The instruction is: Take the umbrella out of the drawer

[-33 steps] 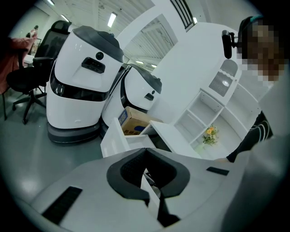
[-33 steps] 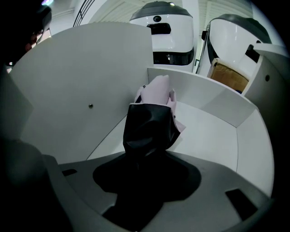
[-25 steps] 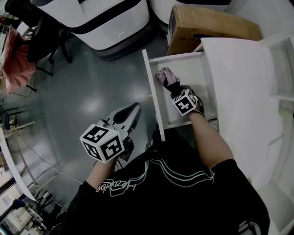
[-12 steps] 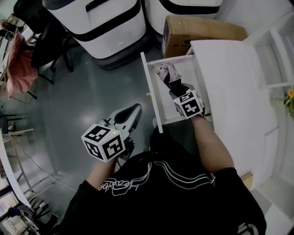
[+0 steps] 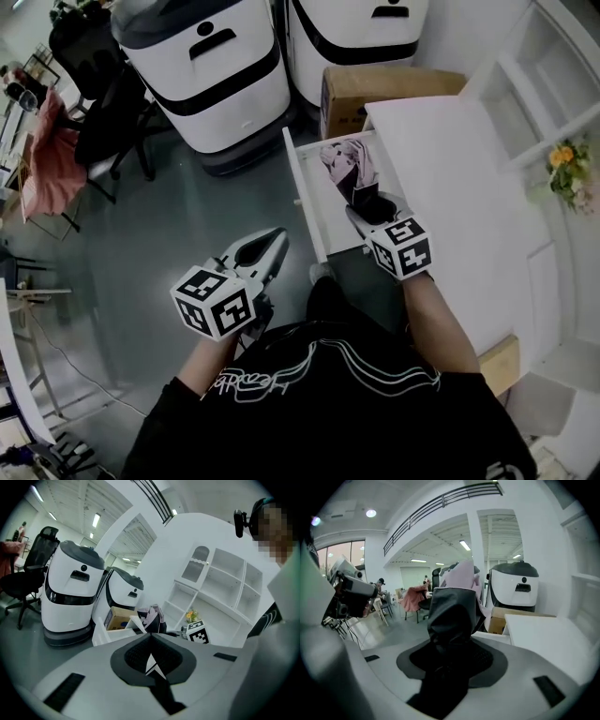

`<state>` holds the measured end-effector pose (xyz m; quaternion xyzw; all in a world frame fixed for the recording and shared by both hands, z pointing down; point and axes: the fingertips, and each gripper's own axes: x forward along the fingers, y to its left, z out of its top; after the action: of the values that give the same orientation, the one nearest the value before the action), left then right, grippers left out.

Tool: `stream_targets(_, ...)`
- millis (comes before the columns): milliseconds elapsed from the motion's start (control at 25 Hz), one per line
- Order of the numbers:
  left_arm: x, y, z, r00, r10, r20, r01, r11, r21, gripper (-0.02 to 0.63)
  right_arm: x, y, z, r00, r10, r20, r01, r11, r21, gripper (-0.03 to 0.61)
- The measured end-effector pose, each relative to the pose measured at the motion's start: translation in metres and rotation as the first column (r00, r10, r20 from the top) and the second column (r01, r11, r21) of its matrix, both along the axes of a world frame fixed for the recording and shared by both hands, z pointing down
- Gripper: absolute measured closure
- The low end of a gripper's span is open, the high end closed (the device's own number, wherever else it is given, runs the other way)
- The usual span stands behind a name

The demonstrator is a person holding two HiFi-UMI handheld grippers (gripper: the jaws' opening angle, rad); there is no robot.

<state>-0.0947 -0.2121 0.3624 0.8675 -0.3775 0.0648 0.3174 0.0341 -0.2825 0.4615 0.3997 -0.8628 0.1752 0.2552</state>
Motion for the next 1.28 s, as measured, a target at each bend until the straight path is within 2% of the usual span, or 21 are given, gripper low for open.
stream_targets(240,0.004,0.038,-0.043,0.999,0.036,0.014,-0.037,0.996,0.079,0.594,-0.002,0.062,-0.077,0.983,-0.009,0.184,0.001,0.999,0.042,0.374)
stream_targets(400,0.002,0.05,-0.06,0.999,0.05,0.008,-0.051,0.992,0.113,0.594,-0.007,0.085,-0.113,0.965,-0.015,0.261,-0.009,0.996,0.091,0.374)
stream_targets(600,0.003,0.071,-0.069,0.998,0.06,-0.01,-0.058,0.99,0.13,0.594,-0.006,0.116,-0.127,0.971,-0.048,0.235,0.008,0.986,0.165,0.374)
stream_targets(1080,0.014,0.089,-0.061,0.997,0.072,-0.028,-0.067,0.989,0.129,0.594,-0.006,0.145,-0.12,0.963,-0.057,0.262,0.013,0.986,0.167,0.373)
stream_targets(1280,0.018,0.089,-0.061,0.996,0.075,-0.041,-0.07,0.99,0.12,0.594,-0.006,0.148,-0.116,0.968,-0.061,0.245,0.024,0.988,0.15,0.373)
